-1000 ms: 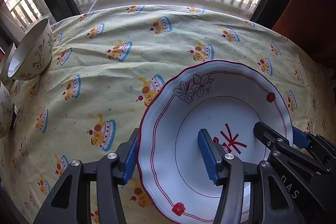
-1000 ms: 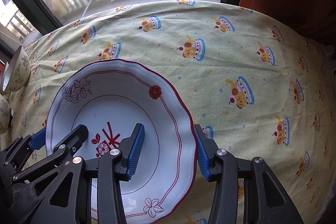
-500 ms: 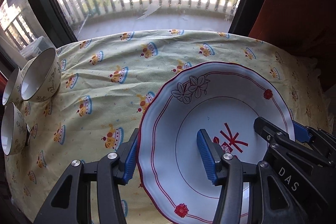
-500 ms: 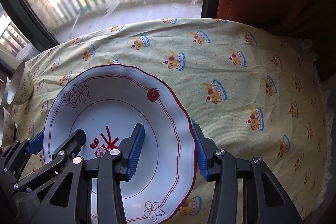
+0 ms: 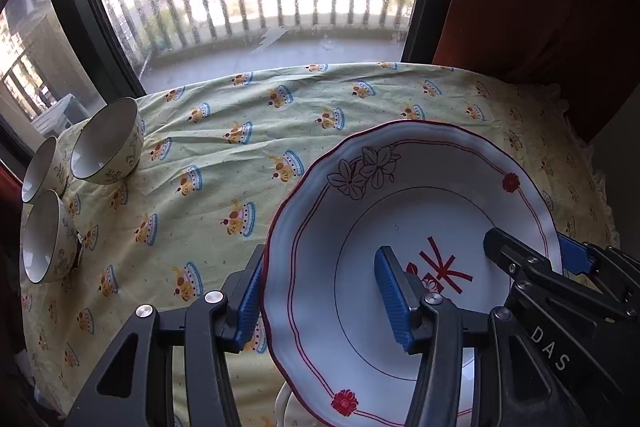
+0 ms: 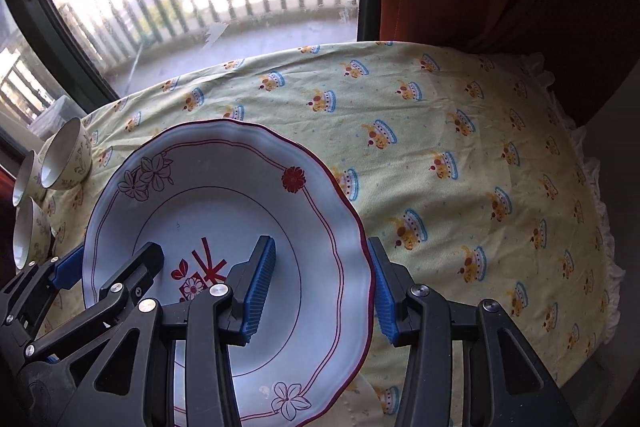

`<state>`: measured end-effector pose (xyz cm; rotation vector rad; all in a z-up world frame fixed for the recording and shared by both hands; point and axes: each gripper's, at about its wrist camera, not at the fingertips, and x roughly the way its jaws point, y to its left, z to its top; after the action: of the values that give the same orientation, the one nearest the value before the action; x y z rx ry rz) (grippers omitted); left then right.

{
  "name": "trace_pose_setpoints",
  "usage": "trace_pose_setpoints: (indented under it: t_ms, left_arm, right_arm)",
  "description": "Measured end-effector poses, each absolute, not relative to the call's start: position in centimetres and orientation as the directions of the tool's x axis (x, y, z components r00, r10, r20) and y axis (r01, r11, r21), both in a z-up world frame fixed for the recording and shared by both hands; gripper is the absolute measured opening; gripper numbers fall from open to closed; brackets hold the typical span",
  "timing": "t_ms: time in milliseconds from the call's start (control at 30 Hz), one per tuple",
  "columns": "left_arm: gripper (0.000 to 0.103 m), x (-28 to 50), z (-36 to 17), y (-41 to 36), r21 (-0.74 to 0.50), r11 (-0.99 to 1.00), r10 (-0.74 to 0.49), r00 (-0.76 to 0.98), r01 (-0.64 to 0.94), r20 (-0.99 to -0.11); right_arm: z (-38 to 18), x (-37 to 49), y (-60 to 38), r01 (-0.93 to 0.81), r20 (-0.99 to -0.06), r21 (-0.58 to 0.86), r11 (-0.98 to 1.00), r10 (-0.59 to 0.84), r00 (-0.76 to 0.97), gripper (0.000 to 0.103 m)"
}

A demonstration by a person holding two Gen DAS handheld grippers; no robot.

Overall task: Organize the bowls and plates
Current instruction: 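Carry the red-trimmed dish with both grippers over the plate stack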

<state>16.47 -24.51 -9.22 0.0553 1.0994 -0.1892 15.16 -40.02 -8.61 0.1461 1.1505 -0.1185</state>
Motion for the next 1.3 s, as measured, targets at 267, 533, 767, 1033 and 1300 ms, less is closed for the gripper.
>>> trace_pose_setpoints:
  t_ms: [267, 533, 767, 1033, 1300]
  left_arm:
    - [0.053, 11.7, -9.4, -23.5, -0.09, 0.967, -0.188, 0.427, 0.239, -0.885]
    - [0.053, 8.2, -11.8, -23.6, -0.1, 0.958, -0.2, 0.373, 0.269, -0.906]
    - [0.054, 7.0, -13.6, -24.5, -0.098, 0.966, -0.177, 0.335, 0.24, -0.925]
    - [0.053, 6.7, -14.9, -25.8, -0.057, 0.981, -0.114, 0.311, 0.188, -0.943]
    - [0.053, 6.3, -15.2, -26.3, -0.039, 0.992, -0.076, 0.325, 0.12, -0.943]
  right_arm:
    - [-8.6, 9.3, -39.0, 0.242, -0.924, 0.032, 0.97, -0.064, 0.377, 0.049]
    - [-9.9, 4.9, -38.4, 0.298, -0.932, 0.01, 0.955, -0.099, 0.348, 0.049]
    - [-11.7, 4.3, -39.4, 0.278, -0.945, 0.016, 0.96, -0.076, 0.318, 0.049]
    - [-13.9, 5.1, -40.5, 0.204, -0.964, 0.025, 0.979, -0.03, 0.263, 0.049]
    - [-15.1, 5.7, -41.3, 0.14, -0.968, 0.049, 0.989, 0.013, 0.25, 0.049]
